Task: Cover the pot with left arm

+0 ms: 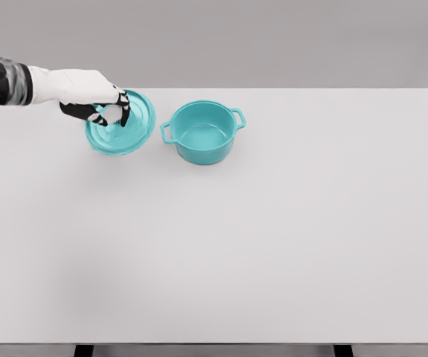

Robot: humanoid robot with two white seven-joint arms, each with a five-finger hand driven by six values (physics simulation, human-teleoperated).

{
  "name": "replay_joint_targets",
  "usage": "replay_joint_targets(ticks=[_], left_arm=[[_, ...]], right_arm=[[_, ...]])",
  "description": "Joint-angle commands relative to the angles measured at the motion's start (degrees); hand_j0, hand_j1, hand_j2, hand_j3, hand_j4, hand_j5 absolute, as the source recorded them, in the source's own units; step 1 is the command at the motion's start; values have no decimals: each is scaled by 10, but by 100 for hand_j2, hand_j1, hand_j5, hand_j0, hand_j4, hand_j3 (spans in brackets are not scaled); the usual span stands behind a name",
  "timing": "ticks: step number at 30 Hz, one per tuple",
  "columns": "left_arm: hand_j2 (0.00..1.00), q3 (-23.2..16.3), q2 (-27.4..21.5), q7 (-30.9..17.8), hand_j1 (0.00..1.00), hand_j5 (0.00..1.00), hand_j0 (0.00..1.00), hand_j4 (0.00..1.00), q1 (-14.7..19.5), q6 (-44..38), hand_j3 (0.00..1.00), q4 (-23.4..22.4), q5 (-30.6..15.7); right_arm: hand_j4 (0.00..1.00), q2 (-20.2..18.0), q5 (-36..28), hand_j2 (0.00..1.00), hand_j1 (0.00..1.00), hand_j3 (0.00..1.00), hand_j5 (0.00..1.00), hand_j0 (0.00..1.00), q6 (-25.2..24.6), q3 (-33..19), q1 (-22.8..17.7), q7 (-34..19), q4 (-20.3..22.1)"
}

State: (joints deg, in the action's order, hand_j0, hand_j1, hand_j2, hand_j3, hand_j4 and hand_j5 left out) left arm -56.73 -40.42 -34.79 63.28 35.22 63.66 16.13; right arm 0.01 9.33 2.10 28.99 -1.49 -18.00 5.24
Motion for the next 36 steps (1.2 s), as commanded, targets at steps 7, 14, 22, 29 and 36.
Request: replay_joint_targets(ticks=[7,14,22,29,36], left_arm=[[36,-1,39,-2,36,36,36,36,15,-2,36,1,-21],[37,-13,84,-2,37,37,37,37,38,-2,37,-8,-22],[37,-52,161,-2,37,37,37,37,65,-2,37,-79,-17],[37,-53,200,-2,37,37,37,37,76,-2,37,-135,-7],[37,-65,211,-2,37,37,37,37,76,-2,37,-153,-6]], right_arm=[[100,0,0,100,100,100,100,100,0,0,0,0,0],[100,0,0,100,100,100,100,100,0,0,0,0,-1],[100,0,0,100,100,100,100,100,0,0,0,0,0],[100,0,0,100,100,100,100,100,0,0,0,0,-1],[100,0,0,100,100,100,100,100,0,0,0,0,0]])
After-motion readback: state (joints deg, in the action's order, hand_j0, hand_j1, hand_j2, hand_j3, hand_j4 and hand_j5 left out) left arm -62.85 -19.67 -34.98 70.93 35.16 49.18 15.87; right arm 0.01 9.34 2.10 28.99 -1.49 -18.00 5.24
